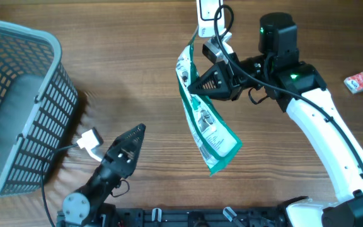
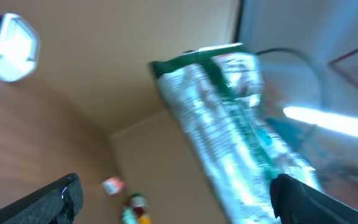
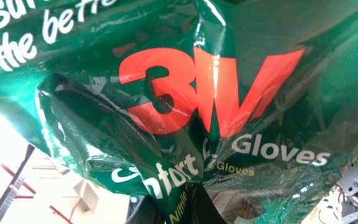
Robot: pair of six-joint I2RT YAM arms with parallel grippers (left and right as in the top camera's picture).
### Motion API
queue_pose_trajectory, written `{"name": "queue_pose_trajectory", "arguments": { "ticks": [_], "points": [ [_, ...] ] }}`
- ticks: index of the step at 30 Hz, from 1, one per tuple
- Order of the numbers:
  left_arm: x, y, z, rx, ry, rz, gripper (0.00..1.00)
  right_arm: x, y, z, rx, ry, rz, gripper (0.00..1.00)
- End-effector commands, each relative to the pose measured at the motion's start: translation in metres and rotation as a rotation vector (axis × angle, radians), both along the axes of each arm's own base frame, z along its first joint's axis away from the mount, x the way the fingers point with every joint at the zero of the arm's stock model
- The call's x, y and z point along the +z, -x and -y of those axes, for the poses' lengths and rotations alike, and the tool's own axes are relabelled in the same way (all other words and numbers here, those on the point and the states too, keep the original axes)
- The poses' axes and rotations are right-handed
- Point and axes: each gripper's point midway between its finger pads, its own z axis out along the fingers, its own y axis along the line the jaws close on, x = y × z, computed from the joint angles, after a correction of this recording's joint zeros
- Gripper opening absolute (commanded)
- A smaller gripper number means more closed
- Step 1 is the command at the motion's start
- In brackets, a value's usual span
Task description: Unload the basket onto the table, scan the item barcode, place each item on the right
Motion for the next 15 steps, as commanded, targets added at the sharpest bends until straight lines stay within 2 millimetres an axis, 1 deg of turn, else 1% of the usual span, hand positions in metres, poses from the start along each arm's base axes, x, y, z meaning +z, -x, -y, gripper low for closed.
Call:
{"name": "queue_pose_trajectory", "arguments": {
  "ticks": [1, 2, 3, 4, 7, 10, 12, 13, 15],
  "points": [
    [0.024, 0.009, -0.005, -0.056, 0.170, -0.005, 0.80, 0.007, 0.002, 0.001, 0.004, 0.002, -0.016, 0.04],
    [0.025, 0.009, -0.006, -0.059, 0.185, -0.015, 0.75, 0.007, 0.002, 0.000, 0.001, 0.004, -0.014, 0.04],
    [0.024, 0.008, -0.006, -0.056, 0.186, -0.020, 0.77, 0.007, 0.002, 0.000, 0.002, 0.001, -0.007, 0.05],
    [0.023, 0.005, -0.008, -0.051, 0.206, -0.041, 0.88, 0.008, 0.001, 0.000, 0.002, -0.001, -0.003, 0.04],
    [0.018, -0.005, -0.015, -0.038, 0.303, -0.130, 0.91, 0.008, 0.002, 0.000, 0.005, 0.003, -0.018, 0.04],
    [0.014, -0.012, -0.016, -0.022, 0.314, -0.159, 0.95, 0.009, 0.001, 0.000, 0.005, 0.004, -0.022, 0.04],
    [0.013, -0.017, -0.015, -0.025, 0.329, -0.178, 0.95, 0.011, 0.000, 0.000, 0.004, 0.009, -0.038, 0.04],
    [0.014, -0.018, -0.015, -0.024, 0.333, -0.173, 0.95, 0.012, 0.000, 0.000, 0.004, 0.008, -0.035, 0.04],
    [0.025, -0.022, -0.016, -0.013, 0.368, -0.139, 0.95, 0.019, -0.003, -0.001, 0.004, -0.002, -0.006, 0.04]
  ]
}}
